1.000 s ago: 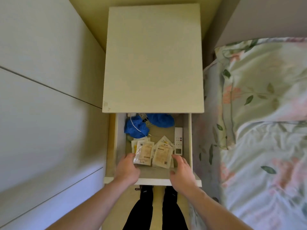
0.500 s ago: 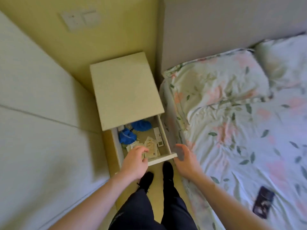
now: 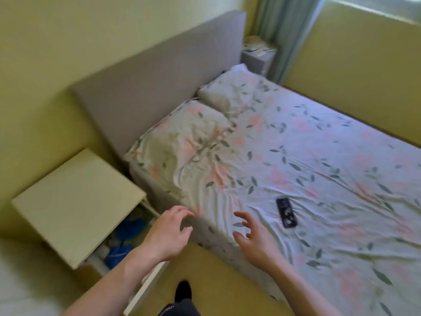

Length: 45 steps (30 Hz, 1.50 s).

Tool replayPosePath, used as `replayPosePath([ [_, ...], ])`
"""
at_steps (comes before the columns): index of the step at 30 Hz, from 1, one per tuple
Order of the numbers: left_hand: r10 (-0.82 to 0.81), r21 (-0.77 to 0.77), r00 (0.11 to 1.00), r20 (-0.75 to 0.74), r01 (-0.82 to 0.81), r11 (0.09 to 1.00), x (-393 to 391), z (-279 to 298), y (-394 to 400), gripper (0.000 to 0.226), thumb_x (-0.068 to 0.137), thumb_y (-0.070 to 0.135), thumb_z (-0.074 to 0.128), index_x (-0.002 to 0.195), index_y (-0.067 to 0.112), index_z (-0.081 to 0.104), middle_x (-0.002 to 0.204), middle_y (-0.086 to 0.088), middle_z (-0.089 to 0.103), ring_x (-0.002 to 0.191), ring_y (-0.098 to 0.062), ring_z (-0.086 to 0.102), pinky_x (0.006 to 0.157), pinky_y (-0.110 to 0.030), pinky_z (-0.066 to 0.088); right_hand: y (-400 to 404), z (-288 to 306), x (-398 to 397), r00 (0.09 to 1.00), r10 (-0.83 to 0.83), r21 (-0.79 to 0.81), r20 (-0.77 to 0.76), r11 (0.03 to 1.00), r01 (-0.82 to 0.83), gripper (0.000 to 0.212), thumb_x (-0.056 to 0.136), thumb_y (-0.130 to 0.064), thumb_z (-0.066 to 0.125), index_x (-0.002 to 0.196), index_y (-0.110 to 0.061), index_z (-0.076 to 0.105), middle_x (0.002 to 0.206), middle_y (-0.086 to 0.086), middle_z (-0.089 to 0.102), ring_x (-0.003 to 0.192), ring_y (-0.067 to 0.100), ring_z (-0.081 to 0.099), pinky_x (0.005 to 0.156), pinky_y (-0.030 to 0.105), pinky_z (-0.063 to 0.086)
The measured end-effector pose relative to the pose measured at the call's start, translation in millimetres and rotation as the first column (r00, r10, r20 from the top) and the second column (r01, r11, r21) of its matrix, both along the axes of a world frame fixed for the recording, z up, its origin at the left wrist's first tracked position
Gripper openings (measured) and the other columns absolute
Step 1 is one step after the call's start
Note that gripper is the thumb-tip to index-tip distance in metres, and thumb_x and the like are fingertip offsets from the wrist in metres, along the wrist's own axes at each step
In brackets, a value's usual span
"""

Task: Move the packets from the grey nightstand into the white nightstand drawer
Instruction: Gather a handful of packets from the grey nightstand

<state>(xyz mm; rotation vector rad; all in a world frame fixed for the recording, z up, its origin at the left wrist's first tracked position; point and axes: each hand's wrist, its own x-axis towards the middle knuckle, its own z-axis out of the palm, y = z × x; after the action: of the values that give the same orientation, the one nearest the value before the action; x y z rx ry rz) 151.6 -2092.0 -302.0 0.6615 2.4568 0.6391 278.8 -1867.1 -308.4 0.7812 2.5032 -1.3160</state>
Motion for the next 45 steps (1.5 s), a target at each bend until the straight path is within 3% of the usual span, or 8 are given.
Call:
replayPosePath([
  [8, -0.338, 0.105, 0.927, -0.163, 0.357, 0.928, 113.4, 61.0, 184.8, 0.039, 0.1, 0.04, 0.058, 0.138, 0.036, 0.054, 0.151, 0.018, 0.041, 0.142, -0.008, 0.037, 0.12, -0.029, 0.03, 117.4, 47.7, 188.9, 0.935, -0.33, 0.001, -0.128, 0.943, 0.333, 0.042, 0.098, -0.032, 0.061, 0.134, -0.048, 0.049, 0.138, -0.021, 0.051, 0.13, 0.0, 0.047, 0.108, 0.032, 0.046],
  [15, -0.548, 0.162, 0.809, -0.214, 0.582, 0.797, 276.5, 92.6, 326.9, 0.037, 0.098, 0.041, 0.061, 0.135, 0.038, 0.056, 0.146, 0.023, 0.042, 0.119, 0.0, 0.048, 0.108, -0.019, 0.037, 210.5, 76.4, 390.0, 0.834, -0.525, 0.04, -0.167, 0.842, 0.538, 0.046, 0.097, -0.032, 0.064, 0.139, -0.043, 0.05, 0.141, -0.019, 0.051, 0.13, 0.004, 0.049, 0.109, 0.034, 0.047],
  [18, -0.631, 0.142, 0.745, -0.217, 0.663, 0.735, 333.3, 98.7, 377.1, 0.037, 0.099, 0.044, 0.059, 0.135, 0.042, 0.054, 0.152, 0.023, 0.038, 0.125, -0.012, 0.054, 0.111, -0.035, 0.042, 240.8, 90.1, 459.7, 0.786, -0.585, 0.05, -0.2, 0.795, 0.605, 0.047, 0.097, -0.032, 0.064, 0.14, -0.043, 0.049, 0.142, -0.022, 0.049, 0.131, 0.003, 0.048, 0.109, 0.033, 0.047],
  [22, -0.73, 0.068, 0.63, -0.266, 0.767, 0.638, 394.6, 103.1, 444.9, 0.039, 0.1, 0.048, 0.057, 0.138, 0.042, 0.051, 0.155, 0.02, 0.036, 0.141, -0.01, 0.04, 0.117, -0.03, 0.033, 281.0, 101.9, 537.5, 0.702, -0.673, 0.05, -0.233, 0.713, 0.7, 0.045, 0.097, -0.031, 0.065, 0.136, -0.046, 0.05, 0.141, -0.023, 0.049, 0.132, 0.001, 0.046, 0.109, 0.032, 0.046],
  [26, -0.795, 0.045, 0.545, -0.267, 0.831, 0.554, 448.9, 102.7, 515.4, 0.038, 0.099, 0.049, 0.056, 0.136, 0.043, 0.051, 0.154, 0.02, 0.036, 0.139, -0.012, 0.043, 0.114, -0.03, 0.037, 326.9, 109.3, 605.8, 0.62, -0.744, 0.05, -0.25, 0.63, 0.775, 0.045, 0.097, -0.031, 0.064, 0.137, -0.047, 0.049, 0.14, -0.025, 0.047, 0.134, 0.002, 0.044, 0.113, 0.037, 0.044],
  [34, -0.836, 0.097, 0.472, -0.28, 0.88, 0.464, 559.6, 85.2, 682.7, 0.04, 0.1, 0.05, 0.055, 0.139, 0.043, 0.05, 0.155, 0.021, 0.034, 0.141, -0.009, 0.04, 0.114, -0.028, 0.034, 454.4, 134.7, 721.3, 0.531, -0.816, 0.114, -0.229, 0.519, 0.847, 0.04, 0.1, -0.039, 0.061, 0.136, -0.049, 0.045, 0.115, -0.035, 0.039, 0.118, 0.004, 0.044, 0.095, 0.026, 0.042],
  [39, -0.853, 0.123, 0.434, -0.29, 0.901, 0.416, 642.2, 88.9, 793.0, 0.04, 0.1, 0.048, 0.056, 0.139, 0.04, 0.051, 0.156, 0.019, 0.035, 0.138, -0.007, 0.041, 0.113, -0.027, 0.03, 538.3, 142.8, 794.5, 0.464, -0.857, 0.125, -0.224, 0.447, 0.886, 0.04, 0.099, -0.035, 0.064, 0.135, -0.049, 0.049, 0.129, -0.016, 0.047, 0.127, 0.009, 0.048, 0.098, 0.028, 0.045],
  [45, -0.895, 0.152, 0.346, -0.281, 0.937, 0.315, 738.2, 105.5, 893.8, 0.043, 0.099, 0.047, 0.058, 0.14, 0.04, 0.05, 0.156, 0.017, 0.036, 0.135, -0.009, 0.044, 0.114, -0.031, 0.039, 617.3, 136.3, 881.0, 0.401, -0.881, 0.121, -0.252, 0.383, 0.916, 0.041, 0.098, -0.032, 0.067, 0.133, -0.046, 0.053, 0.136, -0.015, 0.052, 0.131, 0.005, 0.048, 0.095, 0.018, 0.043],
])
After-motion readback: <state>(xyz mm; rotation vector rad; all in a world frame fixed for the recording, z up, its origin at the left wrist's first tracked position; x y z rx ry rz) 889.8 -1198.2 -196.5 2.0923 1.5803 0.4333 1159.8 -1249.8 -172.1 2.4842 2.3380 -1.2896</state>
